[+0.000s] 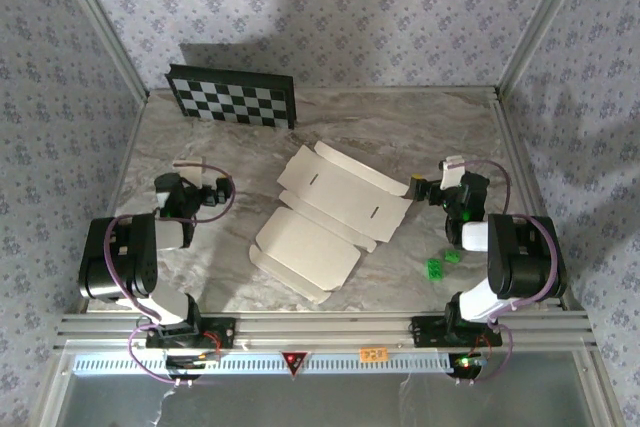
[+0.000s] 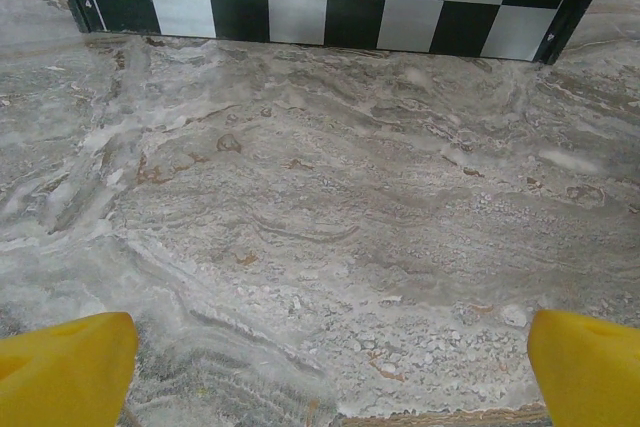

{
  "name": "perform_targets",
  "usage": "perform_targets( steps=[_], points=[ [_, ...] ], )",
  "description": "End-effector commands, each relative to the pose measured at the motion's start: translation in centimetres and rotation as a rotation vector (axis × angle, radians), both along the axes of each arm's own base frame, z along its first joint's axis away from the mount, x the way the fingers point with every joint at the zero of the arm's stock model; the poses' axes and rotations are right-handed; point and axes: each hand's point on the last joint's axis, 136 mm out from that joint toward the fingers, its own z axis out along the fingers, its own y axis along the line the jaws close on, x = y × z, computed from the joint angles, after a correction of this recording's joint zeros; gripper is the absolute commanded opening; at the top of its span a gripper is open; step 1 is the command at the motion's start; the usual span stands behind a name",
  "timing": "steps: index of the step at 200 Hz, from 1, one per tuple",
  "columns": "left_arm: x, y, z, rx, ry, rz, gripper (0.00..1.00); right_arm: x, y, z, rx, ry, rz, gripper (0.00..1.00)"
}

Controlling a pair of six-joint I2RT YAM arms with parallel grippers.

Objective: Fold the paper box

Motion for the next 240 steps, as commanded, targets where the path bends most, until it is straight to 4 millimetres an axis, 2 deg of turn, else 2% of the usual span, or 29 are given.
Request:
perform_targets(
  steps=[1,31,129,167,194,223,240],
  points=[
    [0.0,-0.2,0.4,0.013,-0.029,-0.012,1.00,-0.2,0.0,-0.1,-0.009,-0.007,0.006,0.99],
    [0.3,0.6,0.4,0.004,-0.023,0.032,1.00,-0.1,-0.5,-0.2,-0.001,0.000,-0.019,0.99],
    [0.2,0.8,0.6,0.009,-0.023,0.044,1.00,0.1,-1.2,0.0,-0.034,-0.006,-0.085,0.99],
    [0.2,2.1,3.0,0.013,-0.003,0.131,1.00,-0.4,-0.9,1.7,-0.089,0.000,-0.108,0.99],
    [-0.7,2.9,4.5,0.014,0.013,0.221,1.00,-0.4,-0.9,3.0,-0.121,0.034,-0.135,0.99],
    [-1.8,1.6,6.0,-0.041,0.041,0.239,1.00,-1.0,0.2,4.2,-0.121,0.113,-0.128,0.99],
    [-2.4,0.2,7.0,-0.081,0.057,0.216,1.00,-1.6,1.7,4.8,-0.094,0.154,-0.099,0.99]
  ],
)
